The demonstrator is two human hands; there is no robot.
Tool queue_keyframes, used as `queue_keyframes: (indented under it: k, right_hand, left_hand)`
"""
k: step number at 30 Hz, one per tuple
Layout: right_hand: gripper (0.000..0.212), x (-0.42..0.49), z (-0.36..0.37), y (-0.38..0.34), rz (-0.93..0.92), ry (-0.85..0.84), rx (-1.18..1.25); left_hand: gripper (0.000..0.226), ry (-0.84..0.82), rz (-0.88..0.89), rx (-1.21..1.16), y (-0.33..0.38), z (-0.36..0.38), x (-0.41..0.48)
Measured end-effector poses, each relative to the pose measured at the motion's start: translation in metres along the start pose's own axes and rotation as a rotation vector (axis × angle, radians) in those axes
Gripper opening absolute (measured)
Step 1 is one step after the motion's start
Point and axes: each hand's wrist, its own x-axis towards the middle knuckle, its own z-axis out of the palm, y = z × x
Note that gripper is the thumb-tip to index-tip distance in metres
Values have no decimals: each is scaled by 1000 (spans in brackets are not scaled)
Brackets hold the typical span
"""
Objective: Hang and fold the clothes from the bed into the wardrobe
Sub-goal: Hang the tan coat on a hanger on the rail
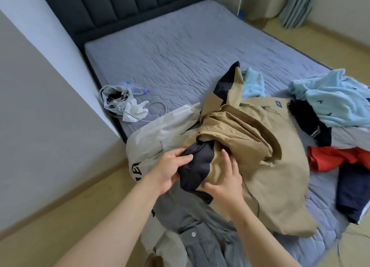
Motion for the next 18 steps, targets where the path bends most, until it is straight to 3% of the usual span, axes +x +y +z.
queue_keyframes:
  k: [3,5,8,11,13,15,17,18]
  right_hand:
    - [96,-15,-8,-26,-96,55,-73]
    - [69,-26,-15,-38,-178,151,42]
    - [23,-46,-21,-52,-221,133,405]
    - [33,-54,-32,-58,-141,129,566]
    - [32,-56,-43,-61,-118,215,667]
    - [30,-57,-56,-61,-87,290,808]
    - [25,-59,-67,-60,-60,350,939]
    - [19,-61,-73,-60,-36,383,1008]
  left_hand:
    - [18,-92,68,68,22,9,-37]
    - [19,-163,100,93,30,13,-60]
    - [21,-258,148,143,41,10,-84]
    - [27,-384,263,291,58,5,-95]
    - [28,-302,379,341,67,4,-94]
    - [34,-1,549,459,72,2,-82]
    - [43,229,639,714,72,4,-67]
    - [52,233,631,844,69,7,-58]
